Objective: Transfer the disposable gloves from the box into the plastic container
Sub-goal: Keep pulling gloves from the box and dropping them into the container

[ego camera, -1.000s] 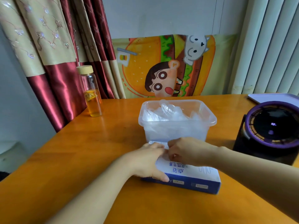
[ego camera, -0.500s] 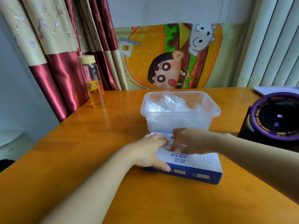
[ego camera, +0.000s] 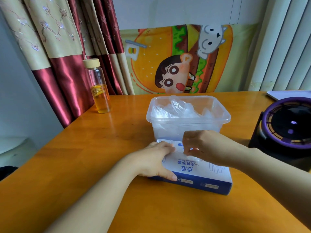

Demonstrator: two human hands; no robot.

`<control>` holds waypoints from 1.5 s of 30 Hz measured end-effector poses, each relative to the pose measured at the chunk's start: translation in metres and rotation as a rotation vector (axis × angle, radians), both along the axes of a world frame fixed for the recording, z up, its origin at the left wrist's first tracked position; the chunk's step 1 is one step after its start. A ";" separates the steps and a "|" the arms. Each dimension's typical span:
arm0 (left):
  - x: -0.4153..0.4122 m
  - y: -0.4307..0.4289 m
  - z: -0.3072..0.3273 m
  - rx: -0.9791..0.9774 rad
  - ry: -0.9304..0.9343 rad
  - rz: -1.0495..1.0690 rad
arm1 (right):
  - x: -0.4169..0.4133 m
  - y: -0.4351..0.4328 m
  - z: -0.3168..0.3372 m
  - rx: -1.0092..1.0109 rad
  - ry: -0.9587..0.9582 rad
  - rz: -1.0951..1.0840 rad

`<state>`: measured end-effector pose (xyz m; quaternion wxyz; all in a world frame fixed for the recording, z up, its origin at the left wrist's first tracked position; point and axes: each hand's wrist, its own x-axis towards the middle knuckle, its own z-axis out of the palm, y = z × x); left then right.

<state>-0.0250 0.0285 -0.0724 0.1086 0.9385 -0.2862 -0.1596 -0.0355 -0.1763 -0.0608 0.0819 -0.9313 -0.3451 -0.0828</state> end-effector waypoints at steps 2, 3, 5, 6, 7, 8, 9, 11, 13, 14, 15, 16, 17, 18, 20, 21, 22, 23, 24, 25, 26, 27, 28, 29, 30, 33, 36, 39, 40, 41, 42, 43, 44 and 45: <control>-0.001 0.000 0.000 -0.011 0.007 0.011 | -0.002 -0.002 0.003 -0.017 -0.002 -0.008; -0.001 0.000 0.000 -0.017 0.008 0.012 | -0.001 -0.004 0.005 -0.015 0.003 -0.042; -0.001 -0.001 0.000 -0.020 0.001 0.008 | 0.007 -0.010 0.009 0.022 0.017 -0.144; -0.001 -0.002 0.000 -0.015 -0.005 0.006 | 0.011 -0.013 0.008 0.043 0.034 -0.202; -0.001 -0.003 -0.001 -0.010 -0.007 0.005 | 0.013 -0.014 0.007 0.056 0.051 -0.248; 0.000 -0.003 -0.001 -0.008 -0.010 0.006 | 0.014 -0.013 0.005 0.066 0.063 -0.274; 0.000 -0.004 -0.002 -0.009 -0.011 0.006 | 0.013 -0.011 0.003 0.096 0.075 -0.281; 0.000 -0.003 -0.002 -0.016 -0.007 0.010 | 0.007 -0.003 0.004 0.196 0.109 -0.246; 0.000 -0.002 -0.003 -0.026 -0.011 0.012 | 0.001 0.004 0.007 0.177 0.124 -0.215; 0.001 -0.001 -0.004 -0.028 -0.011 0.012 | 0.000 0.007 0.007 0.098 0.104 -0.210; 0.001 -0.001 -0.005 -0.032 -0.009 0.016 | -0.001 0.010 0.006 0.011 0.063 -0.198; 0.001 -0.001 -0.006 -0.038 -0.007 0.020 | 0.000 0.012 0.004 -0.041 0.016 -0.184; 0.001 -0.001 -0.006 -0.042 -0.007 0.022 | -0.001 0.015 0.003 -0.045 -0.028 -0.176; 0.000 -0.002 -0.006 -0.045 -0.008 0.022 | 0.000 0.016 0.001 -0.016 -0.061 -0.176; 0.000 -0.002 -0.004 -0.058 -0.012 0.022 | 0.001 0.017 0.002 0.083 -0.098 -0.179; -0.001 -0.002 -0.003 -0.062 -0.009 0.020 | 0.000 0.016 0.004 0.158 -0.105 -0.183; -0.001 -0.002 -0.003 -0.064 -0.008 0.018 | 0.000 0.013 0.007 0.247 -0.114 -0.197; -0.001 -0.002 -0.003 -0.060 -0.010 0.016 | 0.000 0.009 0.011 0.336 -0.131 -0.225; 0.000 -0.002 -0.003 -0.051 -0.015 0.015 | -0.001 0.005 0.016 0.422 -0.153 -0.263; 0.000 -0.003 -0.003 -0.038 -0.021 0.013 | -0.001 0.001 0.022 0.505 -0.171 -0.305; 0.000 -0.003 -0.003 -0.022 -0.029 0.011 | -0.002 -0.002 0.027 0.579 -0.173 -0.342; 0.000 -0.003 -0.002 -0.009 -0.034 0.009 | -0.003 -0.005 0.032 0.631 -0.160 -0.369; 0.000 -0.003 -0.002 -0.002 -0.039 0.008 | -0.003 -0.006 0.034 0.648 -0.134 -0.382; 0.000 -0.003 -0.002 0.004 -0.044 0.007 | -0.002 -0.007 0.035 0.634 -0.104 -0.386; 0.000 -0.003 -0.002 0.010 -0.049 0.004 | -0.002 -0.007 0.034 0.603 -0.076 -0.387; -0.001 -0.003 -0.002 0.021 -0.055 0.002 | 0.000 -0.005 0.029 0.590 -0.047 -0.378; -0.002 -0.004 -0.001 0.022 -0.051 0.003 | -0.004 -0.003 0.027 0.685 0.006 -0.339; -0.001 -0.004 0.000 0.024 -0.047 0.007 | -0.013 0.004 0.029 0.675 -0.039 -0.320; -0.001 -0.004 -0.001 0.022 -0.044 0.011 | -0.014 0.007 0.029 0.650 -0.079 -0.327; -0.002 -0.004 0.000 0.021 -0.042 0.012 | -0.014 0.009 0.030 0.636 -0.112 -0.340; -0.002 -0.005 0.000 0.021 -0.042 0.011 | -0.012 0.011 0.031 0.637 -0.130 -0.361; -0.003 -0.005 -0.001 0.022 -0.041 0.011 | -0.009 0.013 0.032 0.657 -0.135 -0.383; -0.003 -0.005 0.000 0.022 -0.040 0.011 | -0.006 0.014 0.034 0.685 -0.134 -0.407; -0.003 -0.005 0.000 0.025 -0.039 0.011 | -0.001 0.013 0.037 0.717 -0.127 -0.430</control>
